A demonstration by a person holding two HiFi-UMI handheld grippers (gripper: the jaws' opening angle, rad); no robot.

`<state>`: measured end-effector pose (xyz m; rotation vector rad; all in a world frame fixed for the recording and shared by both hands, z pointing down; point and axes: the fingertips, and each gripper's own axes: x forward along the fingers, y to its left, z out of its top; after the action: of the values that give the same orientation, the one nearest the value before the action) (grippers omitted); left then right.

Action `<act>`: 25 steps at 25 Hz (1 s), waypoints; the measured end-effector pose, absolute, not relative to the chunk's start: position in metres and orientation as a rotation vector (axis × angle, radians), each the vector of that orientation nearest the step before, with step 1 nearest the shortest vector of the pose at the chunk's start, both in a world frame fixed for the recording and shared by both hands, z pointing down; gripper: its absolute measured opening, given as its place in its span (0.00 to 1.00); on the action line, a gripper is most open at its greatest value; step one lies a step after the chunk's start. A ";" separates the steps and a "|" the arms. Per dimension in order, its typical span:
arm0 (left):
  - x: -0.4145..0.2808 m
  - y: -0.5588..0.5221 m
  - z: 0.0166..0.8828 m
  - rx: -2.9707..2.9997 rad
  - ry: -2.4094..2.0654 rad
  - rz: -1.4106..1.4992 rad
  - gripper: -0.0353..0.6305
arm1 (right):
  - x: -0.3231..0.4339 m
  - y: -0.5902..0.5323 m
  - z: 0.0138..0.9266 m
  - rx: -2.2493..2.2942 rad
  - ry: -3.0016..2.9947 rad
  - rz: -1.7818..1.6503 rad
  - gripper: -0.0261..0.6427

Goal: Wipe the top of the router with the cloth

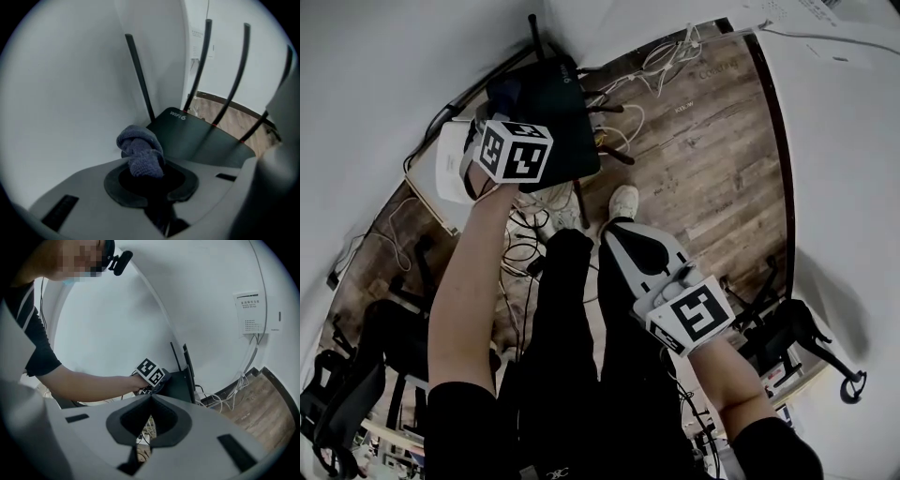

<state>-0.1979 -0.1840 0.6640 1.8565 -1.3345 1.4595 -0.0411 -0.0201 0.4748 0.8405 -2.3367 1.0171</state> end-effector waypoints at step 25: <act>-0.152 -0.008 0.653 2.295 -0.703 1.442 0.14 | -0.032 -0.019 0.485 0.856 -2.325 1.037 0.04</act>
<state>-0.1520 -0.0076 0.6532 2.2946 -0.7026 1.4420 -0.0323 -0.0186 0.4852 0.8561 -2.3253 1.0367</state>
